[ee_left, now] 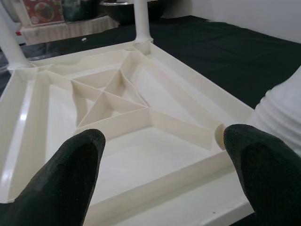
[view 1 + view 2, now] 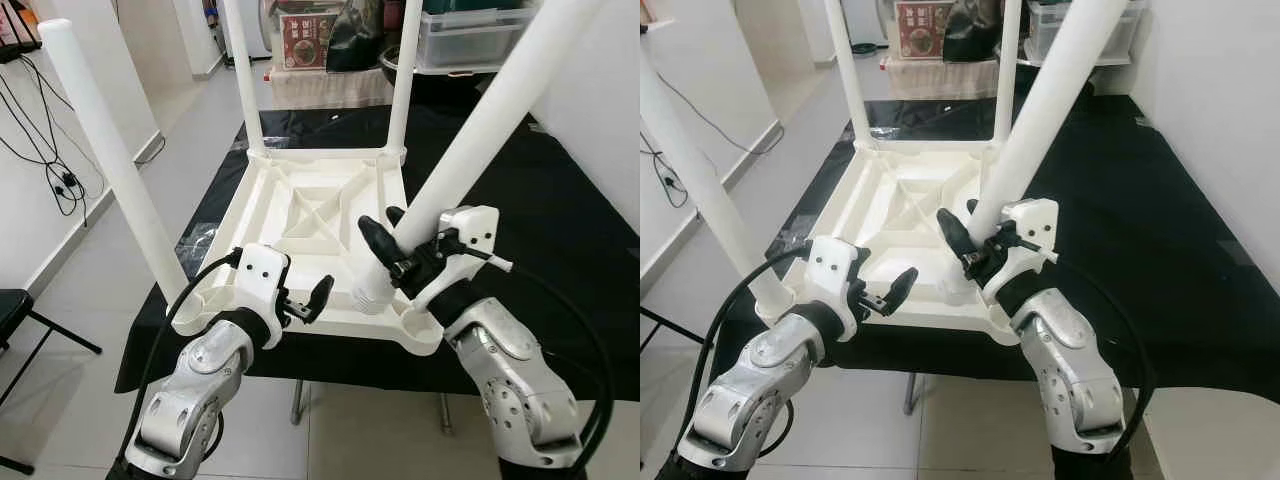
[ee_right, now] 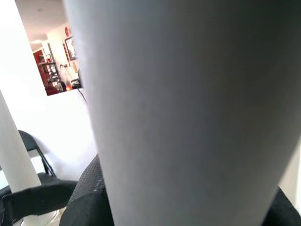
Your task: Building children table
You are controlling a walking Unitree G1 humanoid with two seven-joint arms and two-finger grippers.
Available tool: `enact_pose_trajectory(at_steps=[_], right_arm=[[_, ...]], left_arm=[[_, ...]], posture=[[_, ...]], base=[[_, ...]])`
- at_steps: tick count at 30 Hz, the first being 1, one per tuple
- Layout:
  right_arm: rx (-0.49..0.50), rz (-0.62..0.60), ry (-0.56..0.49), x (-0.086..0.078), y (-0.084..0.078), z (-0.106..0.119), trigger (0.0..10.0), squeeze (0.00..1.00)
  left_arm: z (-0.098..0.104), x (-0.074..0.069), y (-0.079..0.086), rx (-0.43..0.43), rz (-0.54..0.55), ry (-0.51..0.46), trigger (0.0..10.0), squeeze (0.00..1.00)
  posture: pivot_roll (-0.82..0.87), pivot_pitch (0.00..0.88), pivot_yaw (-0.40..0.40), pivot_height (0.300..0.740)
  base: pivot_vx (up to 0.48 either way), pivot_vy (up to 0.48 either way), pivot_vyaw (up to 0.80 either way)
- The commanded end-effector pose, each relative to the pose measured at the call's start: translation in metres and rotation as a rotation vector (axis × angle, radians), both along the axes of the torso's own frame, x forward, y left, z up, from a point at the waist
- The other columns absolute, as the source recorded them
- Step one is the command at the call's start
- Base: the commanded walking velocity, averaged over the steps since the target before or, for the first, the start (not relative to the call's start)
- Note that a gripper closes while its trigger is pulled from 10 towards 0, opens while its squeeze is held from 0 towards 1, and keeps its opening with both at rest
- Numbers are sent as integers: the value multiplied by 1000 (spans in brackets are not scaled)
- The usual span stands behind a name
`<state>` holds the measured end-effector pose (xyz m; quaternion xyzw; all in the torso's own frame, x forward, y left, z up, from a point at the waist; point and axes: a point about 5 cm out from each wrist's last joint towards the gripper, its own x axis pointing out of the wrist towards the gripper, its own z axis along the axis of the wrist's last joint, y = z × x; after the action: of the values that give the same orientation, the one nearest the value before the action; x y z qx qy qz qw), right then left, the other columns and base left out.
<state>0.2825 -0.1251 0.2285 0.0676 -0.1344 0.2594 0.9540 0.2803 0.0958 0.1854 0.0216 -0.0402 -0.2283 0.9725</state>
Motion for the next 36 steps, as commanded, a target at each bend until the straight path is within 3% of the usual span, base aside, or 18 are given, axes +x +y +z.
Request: enact_pose_trajectory(at_steps=[1, 12, 27, 36], right_arm=[[-17, 14, -30, 3, 6, 3, 10000, 0], [-32, 5, -18, 6, 9, -1, 10000, 0], [-51, -6, -17, 11, 9, -1, 10000, 0], [-70, -5, -21, 11, 9, -1, 10000, 0]], left_arm=[[-5, 3, 3, 15, 46, 6, 10000, 0], [-12, 2, 4, 15, 86, 23, 10000, 0], [-4, 6, 2, -3, 97, -24, 10000, 0], [-5, 7, 9, -39, 119, -33, 10000, 0]], posture=[[-100, 36, 35, 740], [-90, 52, 32, 740], [-83, 63, 18, 740], [-89, 65, 18, 740]], base=[[0, 0, 0], [0, 0, 0], [0, 0, 0], [0, 0, 0]])
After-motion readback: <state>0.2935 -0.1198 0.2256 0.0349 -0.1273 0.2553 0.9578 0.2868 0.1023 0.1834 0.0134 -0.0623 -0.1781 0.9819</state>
